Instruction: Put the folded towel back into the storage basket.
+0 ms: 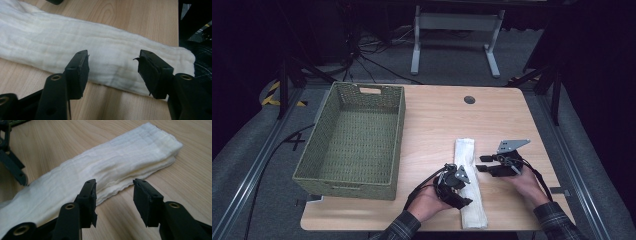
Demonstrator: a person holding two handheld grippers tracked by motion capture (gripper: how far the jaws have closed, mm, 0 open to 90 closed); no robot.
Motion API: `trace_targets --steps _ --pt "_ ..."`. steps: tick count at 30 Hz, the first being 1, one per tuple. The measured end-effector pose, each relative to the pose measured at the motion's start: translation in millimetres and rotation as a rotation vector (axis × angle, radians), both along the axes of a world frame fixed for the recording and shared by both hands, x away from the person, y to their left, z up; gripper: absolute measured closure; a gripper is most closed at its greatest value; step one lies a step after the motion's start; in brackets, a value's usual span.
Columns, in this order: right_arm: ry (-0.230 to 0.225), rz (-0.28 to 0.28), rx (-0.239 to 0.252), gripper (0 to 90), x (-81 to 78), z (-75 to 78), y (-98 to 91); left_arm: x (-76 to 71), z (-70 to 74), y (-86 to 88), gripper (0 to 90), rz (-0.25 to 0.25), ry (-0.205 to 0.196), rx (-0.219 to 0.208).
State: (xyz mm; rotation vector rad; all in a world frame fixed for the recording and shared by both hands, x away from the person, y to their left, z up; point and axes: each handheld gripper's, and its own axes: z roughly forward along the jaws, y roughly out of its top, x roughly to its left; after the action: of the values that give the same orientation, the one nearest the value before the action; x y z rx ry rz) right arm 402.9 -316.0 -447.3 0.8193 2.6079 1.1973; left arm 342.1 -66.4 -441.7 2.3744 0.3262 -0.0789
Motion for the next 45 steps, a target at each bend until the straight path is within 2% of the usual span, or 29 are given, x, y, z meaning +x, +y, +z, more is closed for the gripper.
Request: trace_targets --steps 4,9,16,23,28,29,32,42,43,45 --pt "0.006 -0.003 0.002 46.1 -5.7 0.5 -7.2 1.5 -1.0 -1.1 36.1 -0.016 -0.004 -0.006" --pt "0.004 0.03 0.018 42.6 -12.0 4.2 -8.0 3.0 0.6 5.5 31.0 0.007 -0.016 -0.017" --pt "-0.009 0.161 0.024 38.3 -30.2 7.1 6.0 8.2 0.8 20.1 24.8 0.04 -0.028 -0.012" --pt "-0.012 0.27 0.021 34.8 -46.7 8.7 20.5 15.4 -0.8 33.5 23.2 0.094 -0.024 -0.005" --pt "-0.015 0.335 0.003 32.3 -55.3 5.6 31.8 19.0 -3.8 37.4 23.0 0.152 -0.028 -0.001" --pt "-0.018 0.348 -0.002 31.6 -56.6 4.9 34.3 19.4 -4.3 38.1 23.0 0.165 -0.019 -0.001" --pt "-0.016 0.388 -0.026 29.3 -59.8 1.2 42.0 21.4 -6.5 40.0 23.0 0.185 -0.018 -0.001" --pt "-0.03 0.454 -0.077 23.2 -63.6 -9.6 55.4 23.2 -8.8 41.2 23.0 0.199 -0.01 0.004" --pt "-0.028 0.461 -0.101 22.8 -64.4 -12.8 56.9 23.2 -9.1 41.3 23.0 0.2 -0.002 0.005" --pt "-0.037 0.468 -0.109 22.7 -64.6 -13.7 56.9 23.6 -9.5 41.5 23.0 0.2 -0.002 0.008"
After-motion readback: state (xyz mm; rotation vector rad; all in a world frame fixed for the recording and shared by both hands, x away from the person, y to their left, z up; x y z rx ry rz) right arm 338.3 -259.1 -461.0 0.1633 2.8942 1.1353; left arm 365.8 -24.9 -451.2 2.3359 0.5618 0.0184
